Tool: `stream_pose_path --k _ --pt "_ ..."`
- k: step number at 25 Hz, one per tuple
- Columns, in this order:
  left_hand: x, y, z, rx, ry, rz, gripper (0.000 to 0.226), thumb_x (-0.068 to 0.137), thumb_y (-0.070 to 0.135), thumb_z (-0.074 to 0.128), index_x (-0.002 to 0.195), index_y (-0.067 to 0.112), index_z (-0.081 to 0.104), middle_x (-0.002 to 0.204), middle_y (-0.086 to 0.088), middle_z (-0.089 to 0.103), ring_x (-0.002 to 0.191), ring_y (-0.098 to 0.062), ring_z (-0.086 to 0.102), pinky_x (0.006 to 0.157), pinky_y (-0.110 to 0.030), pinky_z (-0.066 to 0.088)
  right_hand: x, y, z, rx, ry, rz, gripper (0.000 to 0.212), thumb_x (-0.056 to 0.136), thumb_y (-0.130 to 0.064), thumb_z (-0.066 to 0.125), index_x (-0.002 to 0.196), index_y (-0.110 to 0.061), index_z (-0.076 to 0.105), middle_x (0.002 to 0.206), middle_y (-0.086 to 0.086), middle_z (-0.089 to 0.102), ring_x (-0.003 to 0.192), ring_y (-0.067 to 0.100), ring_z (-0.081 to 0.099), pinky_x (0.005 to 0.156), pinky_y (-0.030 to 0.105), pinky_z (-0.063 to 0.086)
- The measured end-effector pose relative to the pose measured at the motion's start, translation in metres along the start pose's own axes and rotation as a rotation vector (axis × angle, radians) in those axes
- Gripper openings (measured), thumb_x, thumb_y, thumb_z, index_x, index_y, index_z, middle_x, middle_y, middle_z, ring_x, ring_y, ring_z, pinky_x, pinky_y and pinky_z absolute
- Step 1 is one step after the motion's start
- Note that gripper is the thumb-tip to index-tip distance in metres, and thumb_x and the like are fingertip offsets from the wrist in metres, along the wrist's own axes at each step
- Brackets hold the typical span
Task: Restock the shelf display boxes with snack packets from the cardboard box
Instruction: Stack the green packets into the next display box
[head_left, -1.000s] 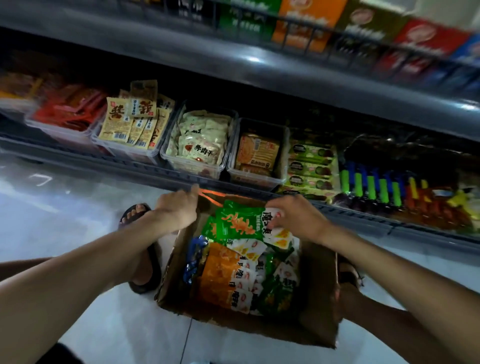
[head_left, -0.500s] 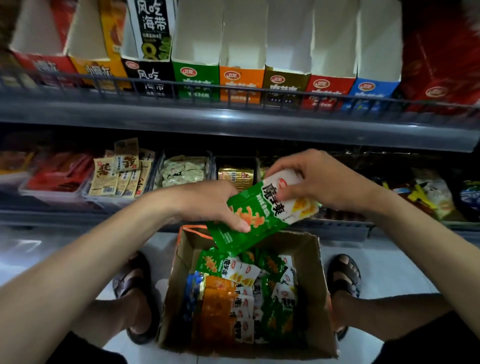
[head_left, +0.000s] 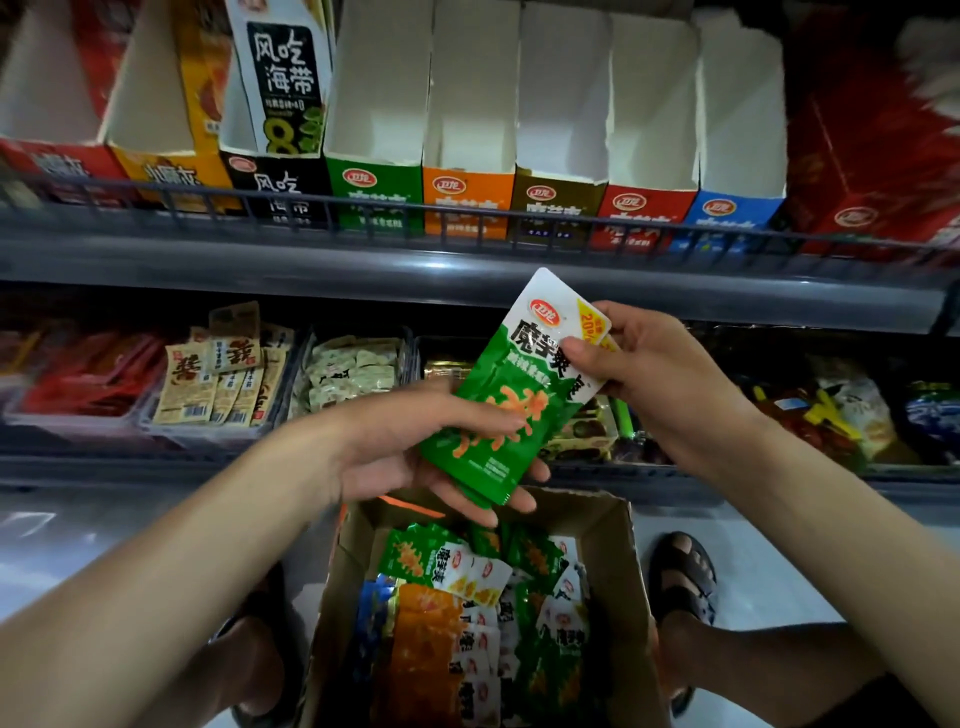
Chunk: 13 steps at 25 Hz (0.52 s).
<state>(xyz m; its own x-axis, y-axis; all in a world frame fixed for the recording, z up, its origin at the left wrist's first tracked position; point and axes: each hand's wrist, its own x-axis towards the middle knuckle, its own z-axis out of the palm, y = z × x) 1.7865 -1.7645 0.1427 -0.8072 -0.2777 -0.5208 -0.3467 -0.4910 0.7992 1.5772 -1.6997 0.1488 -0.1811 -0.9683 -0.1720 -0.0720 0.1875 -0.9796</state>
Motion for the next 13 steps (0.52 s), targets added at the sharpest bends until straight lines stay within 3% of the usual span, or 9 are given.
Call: stream_pose_path --k 3,7,10,13 --pt "0.000 -0.006 0.005 -0.098 -0.141 -0.017 0.039 0.097 0.022 0.051 0.133 0.007 0.048 0.123 -0.022 0.064 0.111 -0.040 0.063 0.081 -0.047 0.058 -0.002 0.000 0.001 0.012 0.005 -0.098 0.026 0.093 -0.003 0.061 0.116 -0.013 0.064 0.106 0.011 0.072 0.095 0.023 0.068 0.086 0.039 0.057" --pt "0.005 -0.007 0.013 -0.032 0.055 0.076 0.029 0.096 0.022 0.055 0.123 0.009 0.057 0.110 -0.018 0.069 0.095 -0.030 0.069 0.076 -0.042 0.060 -0.004 0.001 0.010 -0.082 0.105 -0.228 0.040 0.094 0.003 0.056 0.125 -0.022 0.061 0.112 -0.004 0.069 0.106 0.017 0.065 0.084 0.035 0.058" --pt "0.015 -0.012 0.015 0.125 0.254 0.105 0.027 0.096 0.025 0.058 0.121 0.013 0.055 0.108 -0.014 0.069 0.087 -0.022 0.069 0.072 -0.038 0.060 -0.008 0.002 0.020 -0.137 0.190 -0.203 0.031 0.098 -0.019 0.058 0.127 -0.028 0.058 0.118 -0.003 0.064 0.102 0.007 0.064 0.077 0.020 0.055" --pt "0.023 -0.015 0.018 0.226 0.345 0.122 0.023 0.098 0.025 0.055 0.119 0.015 0.054 0.108 -0.013 0.066 0.087 -0.021 0.066 0.069 -0.036 0.059 -0.012 0.009 0.032 -0.094 0.179 -0.144 0.048 0.088 -0.050 0.061 0.133 -0.040 0.048 0.131 0.001 0.051 0.109 0.010 0.061 0.079 0.022 0.054"
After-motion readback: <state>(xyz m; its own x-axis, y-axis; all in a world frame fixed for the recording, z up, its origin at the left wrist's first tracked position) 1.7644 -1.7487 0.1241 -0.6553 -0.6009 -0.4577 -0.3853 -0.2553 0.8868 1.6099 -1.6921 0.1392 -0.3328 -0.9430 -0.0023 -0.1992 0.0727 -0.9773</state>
